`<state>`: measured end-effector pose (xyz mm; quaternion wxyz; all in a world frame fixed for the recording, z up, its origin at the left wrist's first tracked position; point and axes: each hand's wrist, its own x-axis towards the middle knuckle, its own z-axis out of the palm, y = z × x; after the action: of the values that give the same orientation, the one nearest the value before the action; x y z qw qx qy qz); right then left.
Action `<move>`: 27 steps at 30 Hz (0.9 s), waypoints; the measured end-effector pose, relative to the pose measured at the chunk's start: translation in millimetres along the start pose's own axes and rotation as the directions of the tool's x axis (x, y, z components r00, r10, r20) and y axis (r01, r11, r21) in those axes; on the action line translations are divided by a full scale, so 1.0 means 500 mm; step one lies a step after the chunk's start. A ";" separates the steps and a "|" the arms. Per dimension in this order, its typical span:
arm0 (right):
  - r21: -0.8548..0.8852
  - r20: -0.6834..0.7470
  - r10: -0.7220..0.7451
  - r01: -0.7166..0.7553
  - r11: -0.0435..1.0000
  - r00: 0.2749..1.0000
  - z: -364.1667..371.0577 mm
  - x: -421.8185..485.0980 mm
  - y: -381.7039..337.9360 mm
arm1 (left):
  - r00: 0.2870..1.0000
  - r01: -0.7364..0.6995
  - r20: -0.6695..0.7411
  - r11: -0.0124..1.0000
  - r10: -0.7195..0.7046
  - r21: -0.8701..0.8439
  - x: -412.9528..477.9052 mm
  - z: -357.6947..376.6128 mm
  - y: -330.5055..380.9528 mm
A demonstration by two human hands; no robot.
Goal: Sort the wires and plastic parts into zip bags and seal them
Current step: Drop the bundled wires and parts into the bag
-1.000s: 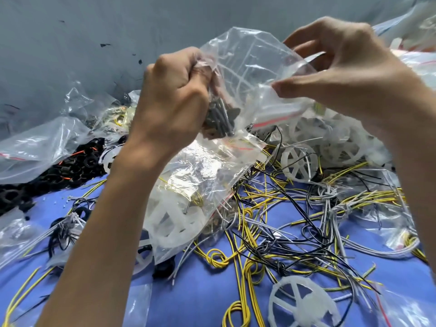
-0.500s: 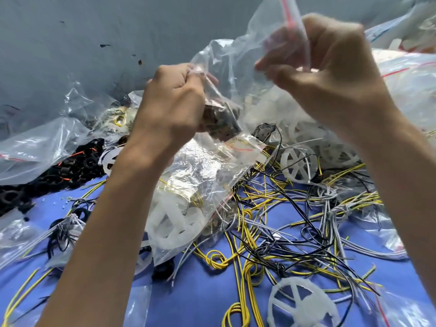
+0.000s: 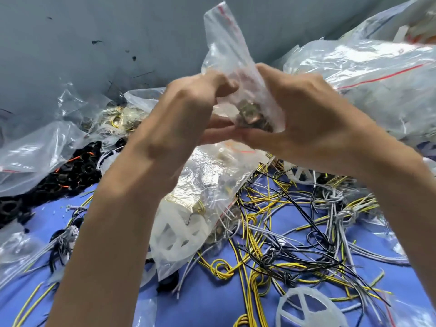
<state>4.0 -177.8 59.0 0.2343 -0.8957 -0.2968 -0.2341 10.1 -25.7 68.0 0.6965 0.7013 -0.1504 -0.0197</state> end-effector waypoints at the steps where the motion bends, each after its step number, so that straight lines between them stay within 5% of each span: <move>1: 0.027 -0.026 0.016 -0.015 1.000 1.000 -0.008 0.000 0.005 | 1.000 0.011 0.013 1.000 -0.011 -0.001 0.001 -0.003 0.003; 4: 0.259 -0.066 0.086 -0.066 0.964 0.994 -0.030 0.002 0.021 | 0.999 0.029 0.044 0.996 -0.033 0.085 0.016 -0.017 0.007; 8: 0.627 0.067 0.092 -0.114 0.771 0.993 -0.037 -0.006 0.038 | 0.998 -0.065 0.012 0.987 0.064 0.145 0.012 -0.033 -0.010; 12: 0.514 0.109 0.047 -0.097 0.852 0.993 -0.028 -0.009 0.056 | 0.985 -0.111 0.145 0.991 0.099 0.077 0.004 -0.034 -0.026; 18: 0.288 0.049 -0.025 0.010 0.958 0.998 -0.031 -0.010 0.074 | 0.986 -0.164 0.049 0.983 0.161 0.085 0.013 -0.014 -0.032; 23: 0.326 0.081 -0.081 0.050 0.944 0.993 -0.027 -0.005 0.081 | 0.989 -0.109 -0.090 0.987 0.120 0.115 0.016 0.012 -0.042; 27: 0.359 0.131 -0.056 0.005 0.933 0.990 -0.026 -0.007 0.089 | 0.997 -0.059 -0.034 0.988 0.065 0.145 0.016 0.024 -0.046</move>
<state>26.6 -218.4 54.7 0.3684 -0.8474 -0.3640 -0.1167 18.9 -39.4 46.5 0.6470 0.7451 -0.1596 0.0265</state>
